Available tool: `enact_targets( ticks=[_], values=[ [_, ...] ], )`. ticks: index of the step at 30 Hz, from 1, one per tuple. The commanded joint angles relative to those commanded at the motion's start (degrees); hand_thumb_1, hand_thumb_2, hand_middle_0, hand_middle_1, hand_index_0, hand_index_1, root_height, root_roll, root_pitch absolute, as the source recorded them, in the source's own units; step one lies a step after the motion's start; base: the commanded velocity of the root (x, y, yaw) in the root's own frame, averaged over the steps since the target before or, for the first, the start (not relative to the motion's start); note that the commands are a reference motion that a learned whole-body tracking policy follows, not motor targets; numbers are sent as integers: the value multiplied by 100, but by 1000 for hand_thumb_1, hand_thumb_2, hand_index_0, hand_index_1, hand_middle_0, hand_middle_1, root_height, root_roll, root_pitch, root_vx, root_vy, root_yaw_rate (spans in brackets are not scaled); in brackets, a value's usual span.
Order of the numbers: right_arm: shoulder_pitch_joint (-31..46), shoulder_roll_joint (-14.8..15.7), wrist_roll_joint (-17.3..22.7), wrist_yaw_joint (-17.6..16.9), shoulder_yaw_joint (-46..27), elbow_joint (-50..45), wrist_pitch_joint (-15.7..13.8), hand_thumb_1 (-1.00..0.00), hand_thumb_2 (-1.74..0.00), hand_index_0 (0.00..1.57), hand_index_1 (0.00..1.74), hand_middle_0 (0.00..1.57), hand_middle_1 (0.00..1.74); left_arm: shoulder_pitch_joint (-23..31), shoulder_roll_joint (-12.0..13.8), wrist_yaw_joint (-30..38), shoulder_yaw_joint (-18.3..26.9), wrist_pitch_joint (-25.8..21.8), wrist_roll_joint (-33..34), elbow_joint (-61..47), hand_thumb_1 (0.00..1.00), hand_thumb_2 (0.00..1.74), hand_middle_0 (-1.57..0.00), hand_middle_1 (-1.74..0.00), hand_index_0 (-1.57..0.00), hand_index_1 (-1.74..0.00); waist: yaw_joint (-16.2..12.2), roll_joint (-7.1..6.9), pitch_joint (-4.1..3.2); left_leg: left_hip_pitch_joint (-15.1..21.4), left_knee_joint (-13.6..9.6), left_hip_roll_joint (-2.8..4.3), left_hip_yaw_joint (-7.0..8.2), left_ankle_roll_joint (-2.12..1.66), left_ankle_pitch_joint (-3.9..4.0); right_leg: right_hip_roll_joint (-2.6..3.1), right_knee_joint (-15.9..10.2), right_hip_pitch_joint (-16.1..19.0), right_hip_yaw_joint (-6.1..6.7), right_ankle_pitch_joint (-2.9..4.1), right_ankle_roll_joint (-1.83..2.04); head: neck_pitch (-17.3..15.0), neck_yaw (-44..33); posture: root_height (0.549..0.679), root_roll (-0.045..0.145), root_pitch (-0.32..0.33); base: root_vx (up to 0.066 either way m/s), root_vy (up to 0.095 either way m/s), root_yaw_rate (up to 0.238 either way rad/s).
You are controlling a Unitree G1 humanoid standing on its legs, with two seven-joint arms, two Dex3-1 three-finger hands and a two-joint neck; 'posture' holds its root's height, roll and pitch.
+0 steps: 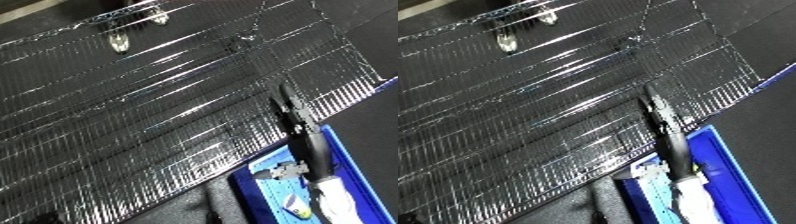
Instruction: Pick up the object and place it into the box
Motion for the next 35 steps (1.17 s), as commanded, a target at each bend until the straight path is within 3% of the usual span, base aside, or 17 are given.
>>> enact_targets(
  ticks=[9,18,35],
  values=[
    [77,137,-119,-225,95,87,-19,0,0,0,0,0,0,138,135,-57,55,107,24,-112,1000,1740,-1570,-1740,-1570,-1740,176,-96,51,-106,76,-42,-99,37,-56,-1,141,-41,-101,-7,54,-6,-384,651,55,-114,43,-30,98],
    [175,194,-187,-347,169,158,-121,0,0,0,0,0,0,229,225,-102,99,162,33,-220,1000,1740,-1570,-1740,-1570,-1740,223,-122,100,-118,86,-59,-116,67,-61,-63,206,-96,-129,1,122,11,-468,649,50,-115,19,-9,29],
    [203,212,-126,-431,294,390,-133,0,0,0,0,0,0,352,282,-182,161,248,53,-304,1000,1740,-1570,-1740,-1570,-1740,244,-110,117,-135,104,-77,-98,86,-103,-151,224,-168,-131,41,193,-41,-438,648,48,-112,14,-3,-6]
  ],
)
